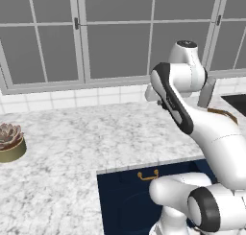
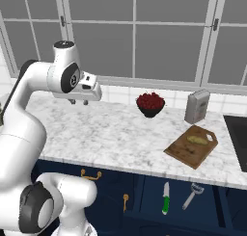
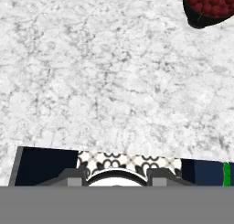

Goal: Place the appropriate cutting tool for cutting the potato skin on the cutting board.

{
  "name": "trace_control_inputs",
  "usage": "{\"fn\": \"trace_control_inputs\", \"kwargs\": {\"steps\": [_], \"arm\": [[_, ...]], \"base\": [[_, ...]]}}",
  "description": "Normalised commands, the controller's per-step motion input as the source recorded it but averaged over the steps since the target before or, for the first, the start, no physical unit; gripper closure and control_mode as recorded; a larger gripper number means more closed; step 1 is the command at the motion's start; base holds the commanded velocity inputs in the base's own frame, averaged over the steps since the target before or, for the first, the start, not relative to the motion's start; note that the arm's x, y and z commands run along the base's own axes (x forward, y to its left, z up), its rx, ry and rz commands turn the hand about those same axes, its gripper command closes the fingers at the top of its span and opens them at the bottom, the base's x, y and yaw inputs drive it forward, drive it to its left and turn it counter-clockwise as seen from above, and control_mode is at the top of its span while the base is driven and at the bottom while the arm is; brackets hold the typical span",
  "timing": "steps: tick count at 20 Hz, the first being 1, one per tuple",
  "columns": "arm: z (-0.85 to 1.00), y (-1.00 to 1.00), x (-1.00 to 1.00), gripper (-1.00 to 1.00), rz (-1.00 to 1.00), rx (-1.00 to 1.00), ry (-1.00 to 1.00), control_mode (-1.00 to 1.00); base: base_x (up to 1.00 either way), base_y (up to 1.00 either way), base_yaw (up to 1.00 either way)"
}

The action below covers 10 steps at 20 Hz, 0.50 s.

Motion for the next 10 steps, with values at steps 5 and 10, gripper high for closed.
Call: {"fn": "trace_control_inputs", "kwargs": {"steps": [5,10], "arm": [[-0.14,-0.48,-0.53,-1.00,-0.05,0.04,-0.02,-1.00],[-0.02,-1.00,-0.51,-1.00,-0.04,0.14,0.06,-1.00]], "base": [[0.00,0.00,0.00],[0.00,0.00,0.00]]}}
